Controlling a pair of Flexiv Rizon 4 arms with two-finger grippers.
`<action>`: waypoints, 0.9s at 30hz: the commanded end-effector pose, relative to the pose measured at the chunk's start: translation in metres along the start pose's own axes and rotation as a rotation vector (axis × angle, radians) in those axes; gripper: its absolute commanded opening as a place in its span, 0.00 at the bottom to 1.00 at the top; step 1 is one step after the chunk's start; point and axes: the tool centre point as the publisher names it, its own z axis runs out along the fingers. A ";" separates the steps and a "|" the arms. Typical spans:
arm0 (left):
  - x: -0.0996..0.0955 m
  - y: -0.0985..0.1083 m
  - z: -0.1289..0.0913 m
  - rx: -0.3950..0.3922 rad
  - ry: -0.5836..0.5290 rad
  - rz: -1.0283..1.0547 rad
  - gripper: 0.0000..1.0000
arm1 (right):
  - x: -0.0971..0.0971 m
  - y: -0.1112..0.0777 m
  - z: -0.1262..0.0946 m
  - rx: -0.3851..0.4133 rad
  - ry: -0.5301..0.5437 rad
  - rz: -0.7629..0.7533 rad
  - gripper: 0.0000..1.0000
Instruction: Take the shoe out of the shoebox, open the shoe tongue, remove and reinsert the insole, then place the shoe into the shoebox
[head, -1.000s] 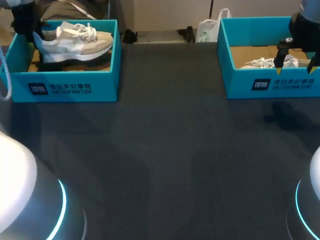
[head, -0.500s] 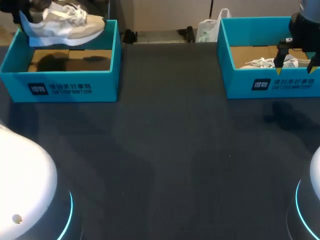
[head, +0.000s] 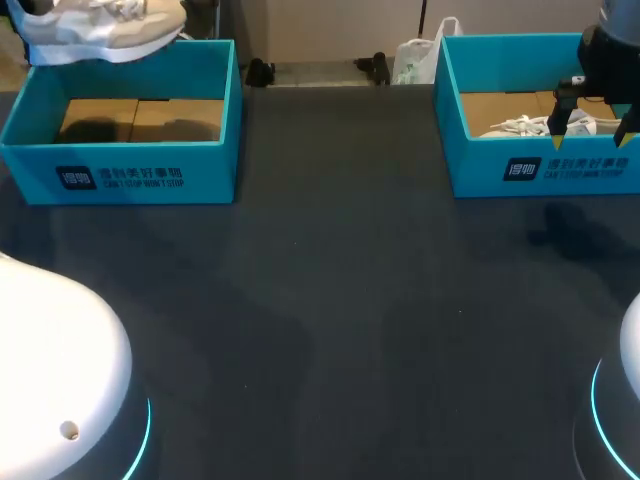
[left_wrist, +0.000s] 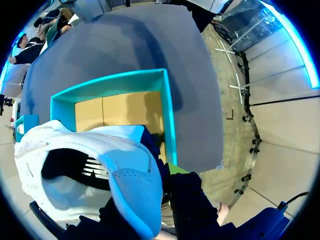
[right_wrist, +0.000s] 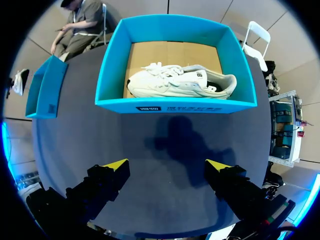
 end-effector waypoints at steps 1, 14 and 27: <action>-0.001 -0.013 -0.017 -0.036 0.010 -0.008 0.00 | 0.000 0.000 0.000 -0.001 -0.002 0.001 1.00; -0.001 -0.013 -0.017 -0.036 0.010 -0.008 0.00 | 0.000 0.000 0.000 -0.001 -0.002 0.001 1.00; -0.026 -0.044 -0.036 0.015 -0.001 -0.043 0.00 | 0.000 0.000 0.000 -0.001 -0.002 0.001 1.00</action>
